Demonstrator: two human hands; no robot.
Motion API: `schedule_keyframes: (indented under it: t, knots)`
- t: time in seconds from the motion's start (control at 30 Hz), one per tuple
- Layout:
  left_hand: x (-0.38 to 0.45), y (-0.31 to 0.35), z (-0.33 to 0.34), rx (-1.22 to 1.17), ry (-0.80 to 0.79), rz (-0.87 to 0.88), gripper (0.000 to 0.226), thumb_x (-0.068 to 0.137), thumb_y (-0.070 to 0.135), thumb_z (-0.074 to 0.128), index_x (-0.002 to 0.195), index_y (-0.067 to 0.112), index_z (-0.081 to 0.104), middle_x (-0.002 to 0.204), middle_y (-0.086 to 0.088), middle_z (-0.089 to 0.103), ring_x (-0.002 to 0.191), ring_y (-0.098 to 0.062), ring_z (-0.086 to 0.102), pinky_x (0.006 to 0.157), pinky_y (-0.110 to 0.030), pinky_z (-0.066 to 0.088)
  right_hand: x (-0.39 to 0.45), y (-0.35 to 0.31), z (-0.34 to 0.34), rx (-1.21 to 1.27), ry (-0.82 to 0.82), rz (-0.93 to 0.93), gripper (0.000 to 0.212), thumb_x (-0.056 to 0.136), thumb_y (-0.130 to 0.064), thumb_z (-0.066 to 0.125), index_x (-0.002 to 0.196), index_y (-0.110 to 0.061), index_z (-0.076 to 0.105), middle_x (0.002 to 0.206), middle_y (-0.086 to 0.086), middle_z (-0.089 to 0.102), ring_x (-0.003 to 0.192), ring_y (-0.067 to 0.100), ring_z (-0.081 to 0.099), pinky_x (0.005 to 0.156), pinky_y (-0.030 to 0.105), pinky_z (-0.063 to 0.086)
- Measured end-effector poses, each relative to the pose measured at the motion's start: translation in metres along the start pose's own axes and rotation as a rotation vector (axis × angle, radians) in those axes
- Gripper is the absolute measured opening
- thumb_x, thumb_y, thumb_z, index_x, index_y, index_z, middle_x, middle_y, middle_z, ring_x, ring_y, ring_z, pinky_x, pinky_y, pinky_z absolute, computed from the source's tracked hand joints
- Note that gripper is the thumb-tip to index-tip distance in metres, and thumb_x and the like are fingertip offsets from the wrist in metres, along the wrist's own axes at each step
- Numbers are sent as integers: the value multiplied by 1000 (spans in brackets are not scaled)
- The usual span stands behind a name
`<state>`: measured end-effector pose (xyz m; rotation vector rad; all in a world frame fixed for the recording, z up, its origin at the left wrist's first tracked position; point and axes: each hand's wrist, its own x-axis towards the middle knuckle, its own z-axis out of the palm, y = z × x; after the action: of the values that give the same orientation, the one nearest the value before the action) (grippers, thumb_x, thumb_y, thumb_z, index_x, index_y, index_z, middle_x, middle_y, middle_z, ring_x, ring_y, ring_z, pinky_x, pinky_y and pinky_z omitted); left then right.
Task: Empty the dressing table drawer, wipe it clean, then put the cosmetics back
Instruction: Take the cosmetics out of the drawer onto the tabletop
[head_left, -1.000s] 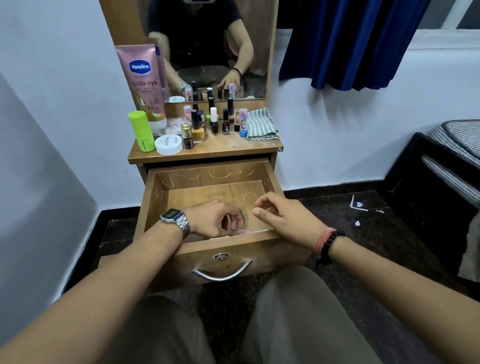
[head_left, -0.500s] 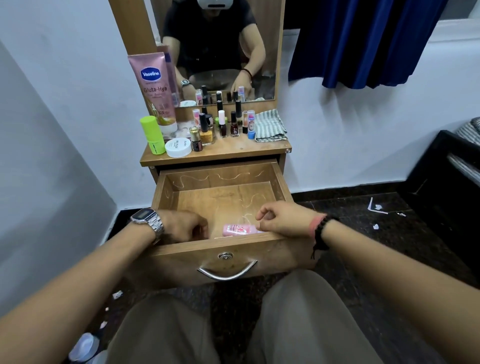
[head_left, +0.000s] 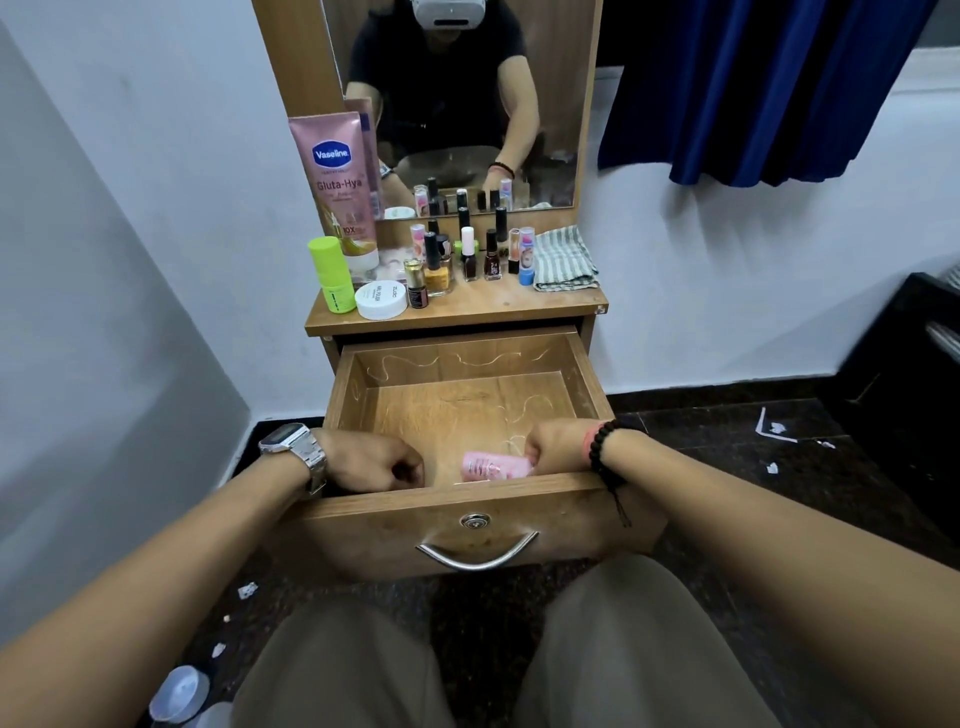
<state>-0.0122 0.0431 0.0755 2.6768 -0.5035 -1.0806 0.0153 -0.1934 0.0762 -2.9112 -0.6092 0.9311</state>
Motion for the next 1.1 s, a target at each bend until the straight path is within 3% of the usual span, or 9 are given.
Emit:
schedule_keyframes:
  t: [0.07, 0.17, 0.37, 0.43, 0.5, 0.73, 0.83, 0.93, 1.1]
  knots:
    - [0, -3, 3, -81, 27, 63, 18, 97, 15, 51, 111, 14, 62, 109, -1, 65, 96, -11, 57, 90, -24, 46, -9, 0, -4, 93, 67, -12, 33, 89, -29, 63, 112, -6, 62, 109, 10, 64, 94, 23, 59, 72, 24, 42]
    - [-2, -8, 5, -150, 100, 127, 15, 95, 17, 56, 108, 18, 64, 110, -2, 68, 95, -11, 59, 90, -28, 48, -13, 6, -6, 285, 225, -19, 25, 83, -32, 69, 98, -13, 62, 91, 2, 64, 67, 8, 54, 53, 19, 36]
    - [-21, -12, -4, -285, 494, 226, 45, 82, 60, 55, 111, 28, 66, 104, 6, 69, 94, -14, 60, 84, -27, 45, -41, 17, 13, 447, 546, -68, 28, 81, -38, 69, 100, -24, 55, 87, -10, 56, 75, 7, 54, 59, 23, 39]
    - [-24, -11, -11, -419, 602, 237, 28, 89, 38, 58, 112, 24, 65, 101, -2, 68, 90, -24, 59, 80, -29, 44, -48, 18, 16, 444, 596, -95, 28, 82, -38, 68, 101, -25, 54, 88, -10, 57, 78, 10, 56, 63, 24, 41]
    - [-25, -2, -18, -561, 646, 263, 19, 94, 20, 57, 111, 23, 63, 93, -3, 66, 78, -21, 56, 75, -28, 44, -50, 18, 17, 464, 613, -130, 28, 82, -38, 68, 102, -24, 54, 90, -7, 59, 79, 11, 57, 62, 22, 42]
    - [-25, 42, -39, -727, 729, 298, 54, 95, 12, 55, 142, 32, 37, 102, -10, 59, 87, -20, 69, 77, -33, 58, -46, 16, 20, 476, 578, -130, 28, 84, -35, 65, 106, -22, 53, 95, -2, 62, 78, 14, 59, 59, 23, 44]
    - [-23, 55, -51, -683, 801, 260, 58, 96, 11, 52, 144, 38, 33, 103, -9, 57, 82, -19, 70, 74, -30, 59, -47, 16, 22, 483, 588, -127, 28, 85, -35, 64, 106, -23, 52, 94, -3, 61, 70, 9, 57, 55, 21, 43]
    - [-18, 64, -72, -397, 969, 145, 60, 95, 17, 55, 146, 33, 30, 100, 2, 60, 78, -15, 70, 65, -20, 53, -48, 16, 22, 481, 582, -124, 27, 85, -36, 63, 107, -22, 52, 97, 1, 61, 71, 13, 57, 52, 22, 41]
    - [-10, 73, -118, 59, 1138, 42, 21, 89, 20, 65, 109, 15, 64, 94, 2, 65, 83, -14, 60, 71, -27, 45, -49, 16, 21, 473, 581, -124, 27, 86, -35, 62, 107, -21, 52, 101, 4, 63, 81, 20, 62, 67, 33, 53]
